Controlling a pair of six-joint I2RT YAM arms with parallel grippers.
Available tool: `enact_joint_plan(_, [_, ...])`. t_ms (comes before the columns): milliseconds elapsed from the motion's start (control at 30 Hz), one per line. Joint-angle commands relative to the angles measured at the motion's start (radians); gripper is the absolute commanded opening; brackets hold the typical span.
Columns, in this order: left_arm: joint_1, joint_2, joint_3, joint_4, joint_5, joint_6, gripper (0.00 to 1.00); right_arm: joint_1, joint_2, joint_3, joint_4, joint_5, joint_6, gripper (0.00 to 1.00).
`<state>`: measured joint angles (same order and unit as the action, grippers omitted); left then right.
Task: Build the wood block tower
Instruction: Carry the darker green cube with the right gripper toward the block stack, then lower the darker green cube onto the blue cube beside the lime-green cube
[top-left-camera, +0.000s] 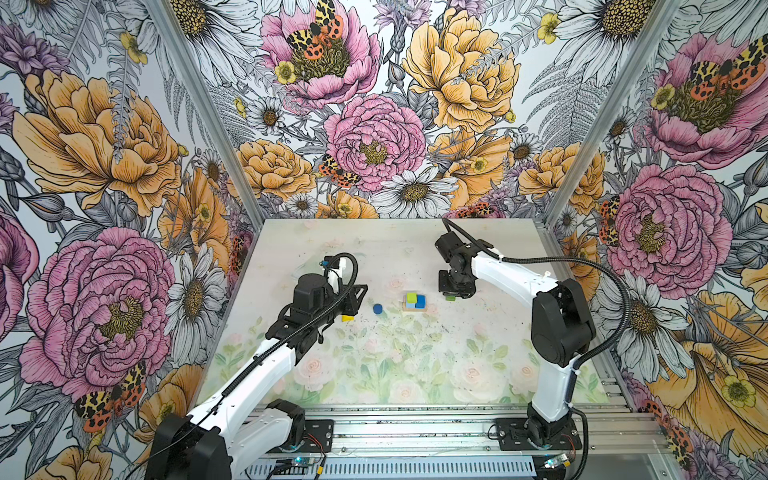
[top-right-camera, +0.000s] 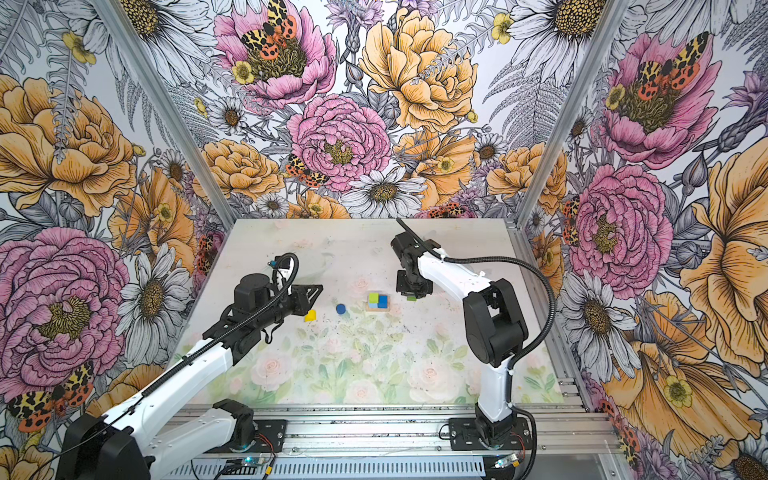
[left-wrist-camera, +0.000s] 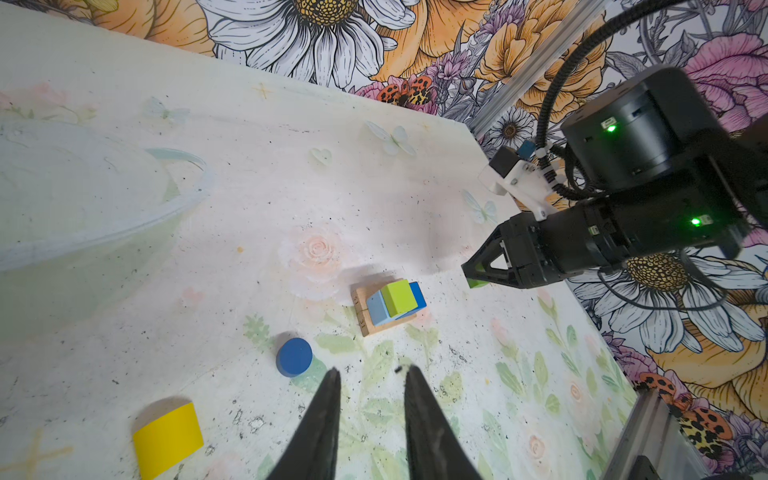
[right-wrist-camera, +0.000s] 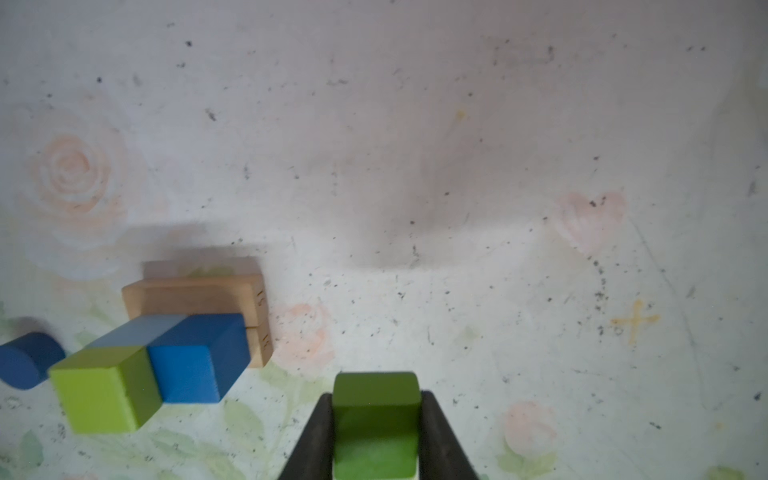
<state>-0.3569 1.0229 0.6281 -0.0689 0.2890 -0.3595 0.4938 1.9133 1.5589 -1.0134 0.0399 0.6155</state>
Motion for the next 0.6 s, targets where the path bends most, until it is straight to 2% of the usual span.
enact_joint_plan(0, [-0.005,-0.016,0.009,0.030,0.018,0.004,0.28,0.035,0.022,0.063,-0.029,-0.013,0.009,0.00])
enact_joint_plan(233, [-0.014,-0.028,0.007,0.023,0.011,0.007,0.28,0.088,0.089,0.159,-0.037,-0.018,0.020,0.01])
enact_joint_plan(567, [-0.016,-0.032,0.005,0.023,0.004,0.010,0.28,0.118,0.139,0.213,-0.040,-0.021,0.029,0.02])
